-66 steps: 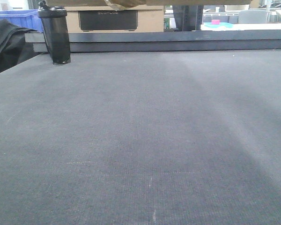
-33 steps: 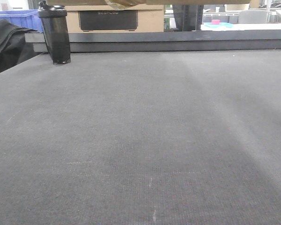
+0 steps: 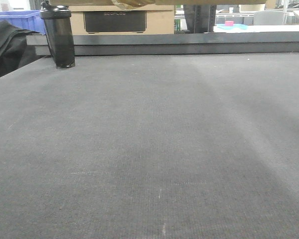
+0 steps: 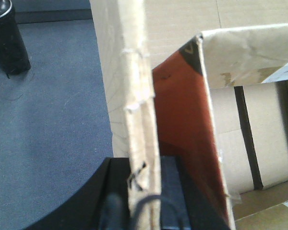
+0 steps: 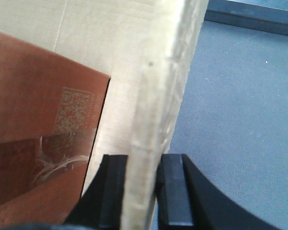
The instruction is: Stack two boxes on right shelf middle
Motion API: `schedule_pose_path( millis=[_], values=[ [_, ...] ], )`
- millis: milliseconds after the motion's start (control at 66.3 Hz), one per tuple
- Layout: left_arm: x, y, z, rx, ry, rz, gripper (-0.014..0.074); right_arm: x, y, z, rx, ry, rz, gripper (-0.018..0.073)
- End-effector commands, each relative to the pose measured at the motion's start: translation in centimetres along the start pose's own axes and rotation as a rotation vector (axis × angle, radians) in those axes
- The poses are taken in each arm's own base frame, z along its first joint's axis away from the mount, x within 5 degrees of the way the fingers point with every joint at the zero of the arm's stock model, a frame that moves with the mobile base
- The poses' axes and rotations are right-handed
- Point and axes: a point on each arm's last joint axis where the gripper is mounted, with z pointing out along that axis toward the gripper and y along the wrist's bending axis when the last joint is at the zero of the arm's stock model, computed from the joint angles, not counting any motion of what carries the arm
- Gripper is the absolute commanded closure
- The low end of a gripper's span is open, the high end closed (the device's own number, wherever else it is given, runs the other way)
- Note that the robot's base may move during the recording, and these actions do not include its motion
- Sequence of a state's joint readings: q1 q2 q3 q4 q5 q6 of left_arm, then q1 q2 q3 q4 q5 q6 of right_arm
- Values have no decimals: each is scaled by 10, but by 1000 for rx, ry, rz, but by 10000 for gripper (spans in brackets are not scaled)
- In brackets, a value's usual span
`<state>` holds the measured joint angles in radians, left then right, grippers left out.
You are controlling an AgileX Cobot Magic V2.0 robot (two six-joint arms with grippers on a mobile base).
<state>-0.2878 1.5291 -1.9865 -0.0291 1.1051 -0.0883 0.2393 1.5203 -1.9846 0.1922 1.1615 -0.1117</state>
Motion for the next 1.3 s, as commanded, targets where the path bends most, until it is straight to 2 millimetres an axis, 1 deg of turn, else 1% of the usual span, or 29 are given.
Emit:
schedule_pose_path(
  millis=[0, 1281],
  values=[
    [-7, -1, -10, 11, -81, -2, 708, -8, 0, -13, 11, -83, -22, 711],
    [-8, 0, -10, 8, -83, 0, 708, -8, 0, -13, 11, -83, -22, 711]
  ],
)
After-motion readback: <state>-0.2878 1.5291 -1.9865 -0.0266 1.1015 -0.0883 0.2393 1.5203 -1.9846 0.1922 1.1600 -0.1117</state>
